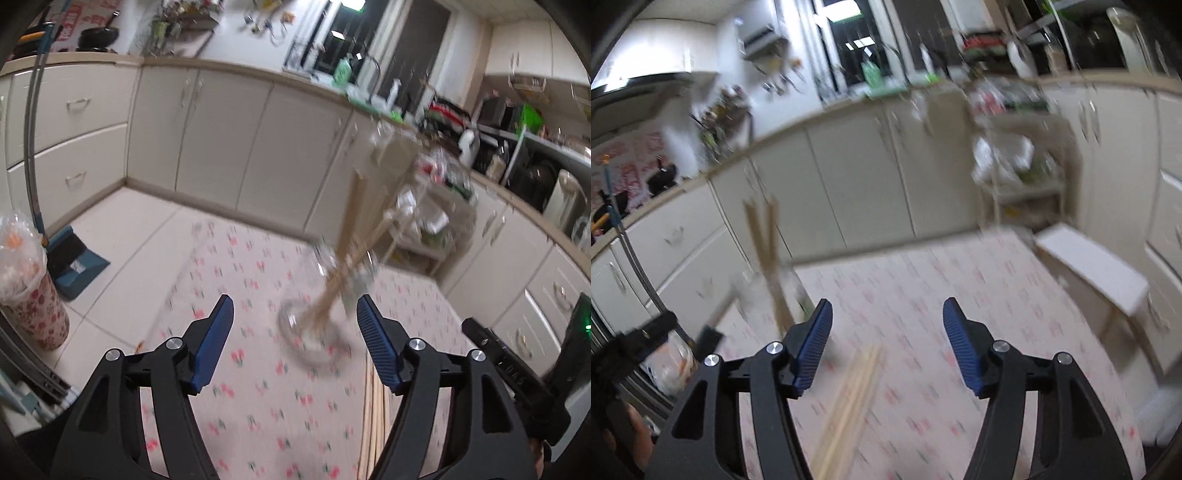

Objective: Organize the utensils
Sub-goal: 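Move both open grippers back down to the loose chopsticks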

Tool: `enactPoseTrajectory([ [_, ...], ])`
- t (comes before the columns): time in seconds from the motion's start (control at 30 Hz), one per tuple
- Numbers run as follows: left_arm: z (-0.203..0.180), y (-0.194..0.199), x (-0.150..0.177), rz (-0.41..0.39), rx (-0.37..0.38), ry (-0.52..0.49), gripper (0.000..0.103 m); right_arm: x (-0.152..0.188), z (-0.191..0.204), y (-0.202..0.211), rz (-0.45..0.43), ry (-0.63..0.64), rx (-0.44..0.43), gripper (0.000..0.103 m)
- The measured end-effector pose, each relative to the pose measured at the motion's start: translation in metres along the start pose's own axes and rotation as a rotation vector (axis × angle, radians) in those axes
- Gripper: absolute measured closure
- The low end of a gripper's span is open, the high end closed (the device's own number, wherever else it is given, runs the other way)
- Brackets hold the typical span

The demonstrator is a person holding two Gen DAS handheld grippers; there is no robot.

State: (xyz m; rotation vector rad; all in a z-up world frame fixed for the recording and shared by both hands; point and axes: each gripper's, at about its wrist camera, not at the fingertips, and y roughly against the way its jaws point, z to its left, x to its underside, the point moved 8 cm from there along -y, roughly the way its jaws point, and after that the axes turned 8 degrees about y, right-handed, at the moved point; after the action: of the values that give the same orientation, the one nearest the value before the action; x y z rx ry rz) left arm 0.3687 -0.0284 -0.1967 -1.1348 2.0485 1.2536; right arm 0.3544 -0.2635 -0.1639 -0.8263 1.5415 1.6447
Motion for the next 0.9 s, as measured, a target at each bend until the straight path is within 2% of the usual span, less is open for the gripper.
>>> enactPoseTrajectory([
  [0.2, -0.016, -0.008, 0.045, 0.128, -0.001, -0.061, 0.037, 0.039, -0.001, -0.017, 0.145, 0.033, -0.005, 0.042],
  [0.3, -0.018, -0.015, 0.047, 0.154, -0.014, -0.081, 0.037, 0.045, 0.012, -0.028, 0.178, 0.074, -0.014, 0.042],
  [0.47, -0.008, -0.016, 0.042, 0.168, -0.022, -0.058, 0.036, 0.053, 0.033, -0.046, 0.232, 0.133, -0.009, 0.042],
  [0.57, -0.002, -0.017, 0.041, 0.178, -0.029, -0.049, 0.036, 0.061, 0.04, -0.056, 0.273, 0.178, 0.018, 0.042],
  [0.67, -0.001, -0.02, 0.042, 0.195, -0.026, -0.049, 0.035, 0.071, 0.041, -0.067, 0.352, 0.239, 0.053, 0.042],
  [0.8, -0.007, -0.03, 0.049, 0.233, -0.022, -0.071, 0.034, 0.071, 0.034, -0.062, 0.375, 0.31, 0.072, 0.043],
  [0.9, -0.02, -0.042, 0.056, 0.265, -0.022, -0.119, 0.034, 0.072, 0.013, -0.056, 0.391, 0.306, 0.092, 0.051],
])
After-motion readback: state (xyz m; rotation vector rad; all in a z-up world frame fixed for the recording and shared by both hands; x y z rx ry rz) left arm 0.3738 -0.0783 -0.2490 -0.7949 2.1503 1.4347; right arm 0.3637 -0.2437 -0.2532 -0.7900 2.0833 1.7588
